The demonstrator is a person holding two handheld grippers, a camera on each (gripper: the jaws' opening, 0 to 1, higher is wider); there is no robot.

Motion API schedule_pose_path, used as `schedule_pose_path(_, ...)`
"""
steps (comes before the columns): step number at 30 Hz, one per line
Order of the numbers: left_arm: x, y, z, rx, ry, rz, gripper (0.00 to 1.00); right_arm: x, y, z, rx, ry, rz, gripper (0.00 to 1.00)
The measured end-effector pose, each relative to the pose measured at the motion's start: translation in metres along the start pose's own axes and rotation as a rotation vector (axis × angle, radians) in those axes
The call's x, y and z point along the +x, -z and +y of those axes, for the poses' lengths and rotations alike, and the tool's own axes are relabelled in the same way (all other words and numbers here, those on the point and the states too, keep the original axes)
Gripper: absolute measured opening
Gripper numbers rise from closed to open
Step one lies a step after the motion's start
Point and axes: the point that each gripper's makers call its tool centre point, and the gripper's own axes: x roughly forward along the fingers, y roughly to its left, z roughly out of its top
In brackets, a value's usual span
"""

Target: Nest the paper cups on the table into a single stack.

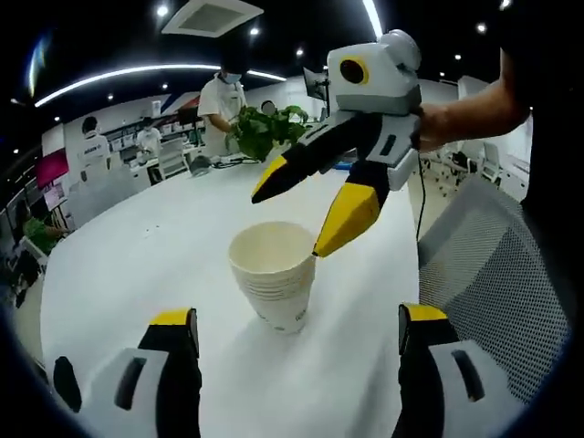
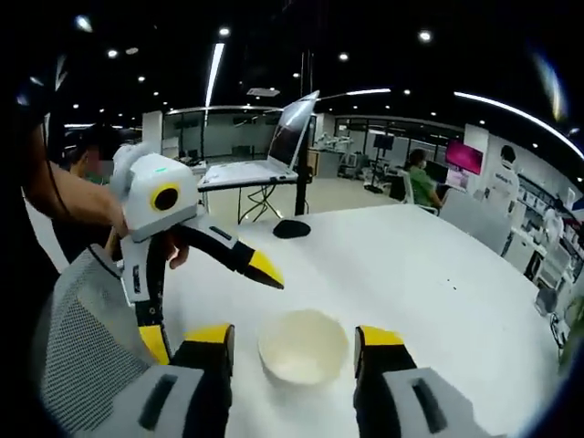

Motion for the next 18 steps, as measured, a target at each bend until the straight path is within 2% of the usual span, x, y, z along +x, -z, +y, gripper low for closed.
schedule_pose_path(6,0.024,0.011,0.008,-0.006,0.017,0.01,0.81,0.004,0.01,-0.004,0.02,0.035,-0.008,0.63)
schedule_pose_path(10,0.036,0.015,0.012,-0.003,0.026,0.015,0.74,0.01,0.017,-0.005,0.031,0.055,-0.001,0.63)
schedule_pose_path(14,0.045,0.015,0.016,-0.009,0.021,0.015,0.65,0.015,0.022,-0.005,0.043,0.054,0.005,0.62)
schedule_pose_path(18,0.051,0.01,0.015,-0.016,0.027,-0.008,0.59,0.019,0.024,-0.004,0.05,0.052,0.017,0.6)
